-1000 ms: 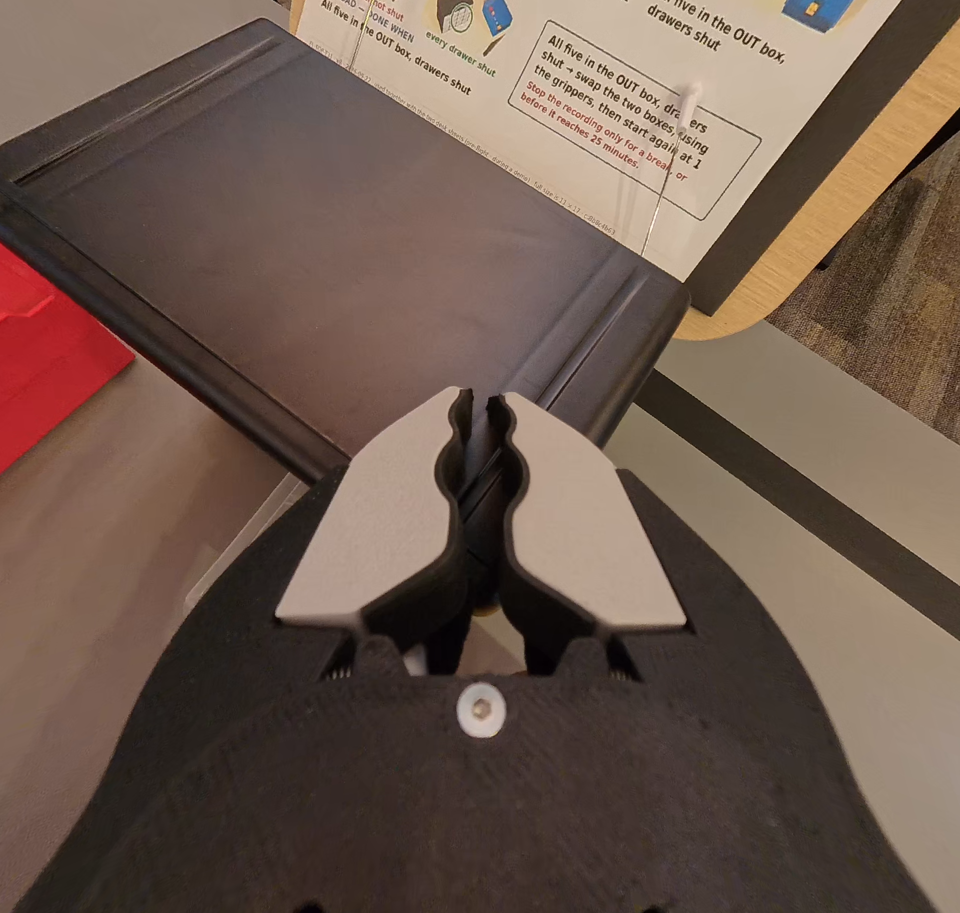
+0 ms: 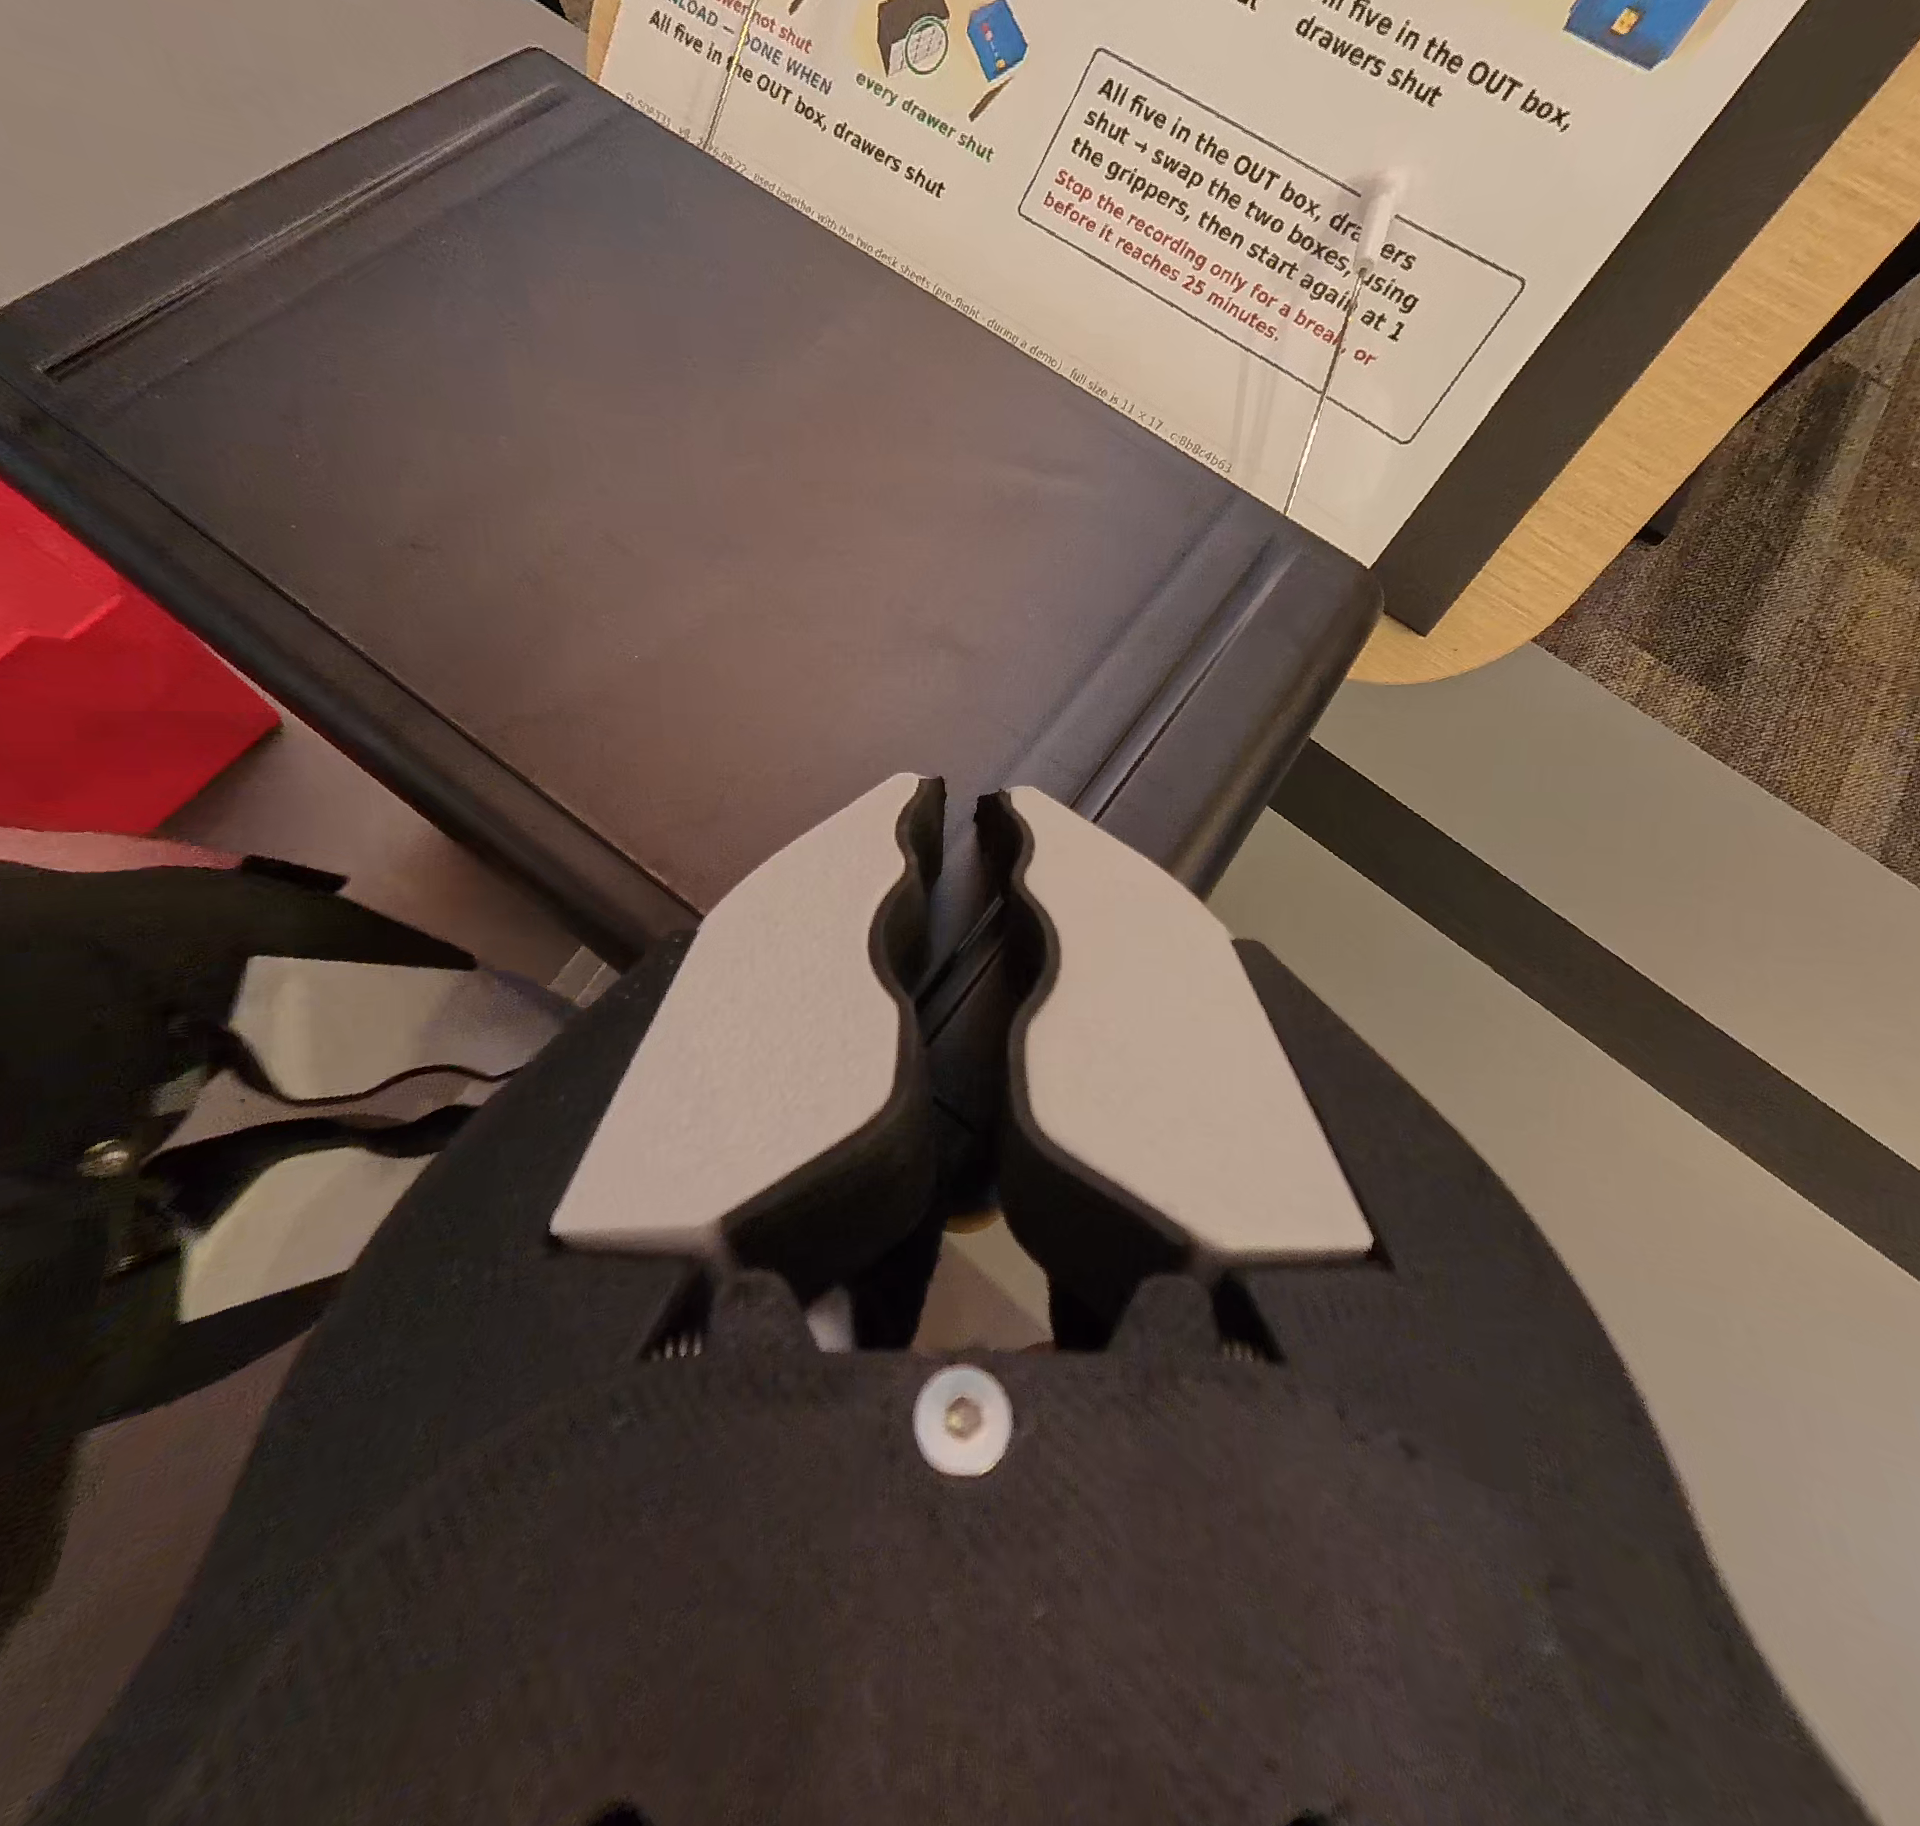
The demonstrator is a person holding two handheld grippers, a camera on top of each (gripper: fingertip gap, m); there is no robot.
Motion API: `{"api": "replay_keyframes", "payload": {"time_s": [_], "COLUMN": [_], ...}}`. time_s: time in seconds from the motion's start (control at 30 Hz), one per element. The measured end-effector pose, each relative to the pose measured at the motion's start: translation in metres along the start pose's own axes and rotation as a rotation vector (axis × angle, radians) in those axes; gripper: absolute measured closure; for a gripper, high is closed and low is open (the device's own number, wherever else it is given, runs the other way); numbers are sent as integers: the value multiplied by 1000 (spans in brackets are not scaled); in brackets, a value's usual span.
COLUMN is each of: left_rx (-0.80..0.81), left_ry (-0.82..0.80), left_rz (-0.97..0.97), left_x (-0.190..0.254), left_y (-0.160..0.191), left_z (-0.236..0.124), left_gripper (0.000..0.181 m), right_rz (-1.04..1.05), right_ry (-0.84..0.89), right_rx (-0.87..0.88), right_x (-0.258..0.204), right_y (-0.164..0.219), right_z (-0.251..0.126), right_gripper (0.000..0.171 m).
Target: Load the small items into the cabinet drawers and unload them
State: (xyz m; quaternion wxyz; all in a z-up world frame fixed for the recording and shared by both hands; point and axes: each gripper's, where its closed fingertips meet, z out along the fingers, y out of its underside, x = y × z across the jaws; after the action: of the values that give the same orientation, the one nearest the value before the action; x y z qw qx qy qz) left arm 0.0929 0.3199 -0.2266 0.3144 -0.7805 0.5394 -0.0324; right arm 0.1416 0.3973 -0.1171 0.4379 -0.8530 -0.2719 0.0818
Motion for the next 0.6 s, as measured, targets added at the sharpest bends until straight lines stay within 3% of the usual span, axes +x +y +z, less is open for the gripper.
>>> {"api": "replay_keyframes", "payload": {"time_s": [0.07, 0.17, 0.33, 0.43, 0.5, 0.53, 0.6], "left_rx": [6, 30, 140, 215, 280, 263, 206], "left_ry": [-9, -47, -30, -9, 119, 203, 193], "left_rz": [-3, -21, 5, 115, 214, 252, 324], "left_x": [-1, -8, -2, 17, 53, 73, 88], "left_y": [1, 4, 5, 4, 4, 10, 23], "left_z": [8, 9, -15, -42, -61, -66, -61], "left_gripper": [176, 153, 138, 141, 149, 153, 161], "right_rz": [1, 2, 2, 3, 3, 4, 5], "right_ry": [-2, -4, -4, -5, -4, -4, -4], "right_rx": [2, 3, 4, 4, 5, 6, 5], "right_x": [0, 0, 0, 0, 0, 0, 0], "right_y": [0, 0, 0, 0, 0, 0, 0], "right_z": [0, 0, 0, 0, 0, 0, 0], "right_gripper": [162, 161, 162, 162, 162, 162, 162]}}
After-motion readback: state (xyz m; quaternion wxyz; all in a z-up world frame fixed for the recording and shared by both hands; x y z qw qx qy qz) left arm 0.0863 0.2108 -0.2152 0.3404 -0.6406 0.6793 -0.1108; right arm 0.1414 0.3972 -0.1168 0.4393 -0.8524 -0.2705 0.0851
